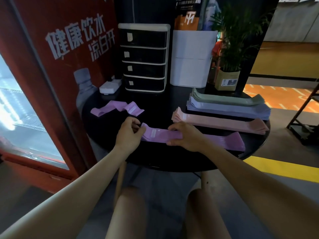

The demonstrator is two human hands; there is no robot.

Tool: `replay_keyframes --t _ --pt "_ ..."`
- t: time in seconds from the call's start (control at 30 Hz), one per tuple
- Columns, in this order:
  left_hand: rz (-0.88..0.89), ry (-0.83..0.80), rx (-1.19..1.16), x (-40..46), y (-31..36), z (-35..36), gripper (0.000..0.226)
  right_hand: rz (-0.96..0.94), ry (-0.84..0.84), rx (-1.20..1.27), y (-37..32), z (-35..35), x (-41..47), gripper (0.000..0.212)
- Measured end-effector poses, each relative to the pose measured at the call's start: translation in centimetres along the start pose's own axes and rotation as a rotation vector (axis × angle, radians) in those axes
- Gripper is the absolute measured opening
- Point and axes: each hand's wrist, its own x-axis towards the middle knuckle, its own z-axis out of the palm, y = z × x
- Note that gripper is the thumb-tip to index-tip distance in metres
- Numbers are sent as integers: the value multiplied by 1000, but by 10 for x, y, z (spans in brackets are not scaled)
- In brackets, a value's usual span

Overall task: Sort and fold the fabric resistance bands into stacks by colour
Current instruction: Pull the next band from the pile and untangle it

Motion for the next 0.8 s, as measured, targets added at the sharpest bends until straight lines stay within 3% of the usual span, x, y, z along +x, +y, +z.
replay_keyframes --t 0.13,0.3,0.43,0.57,0.8 --pt "-59 -94 -93 6 -1 -15 14 -51 -18 29 -9 -6 6 64" --pt "63 -226 -24 3 -7 -26 26 -71 -67 124 -31 1 25 65" --pt "148 -289 -39 3 -13 -26 35 -33 -146 186 -37 15 36 87" --pt "118 -271 -87 4 -17 -29 34 -15 -190 214 -40 22 45 102" --pt "84 -290 -174 2 -20 -30 37 -72 -80 250 -43 28 49 72"
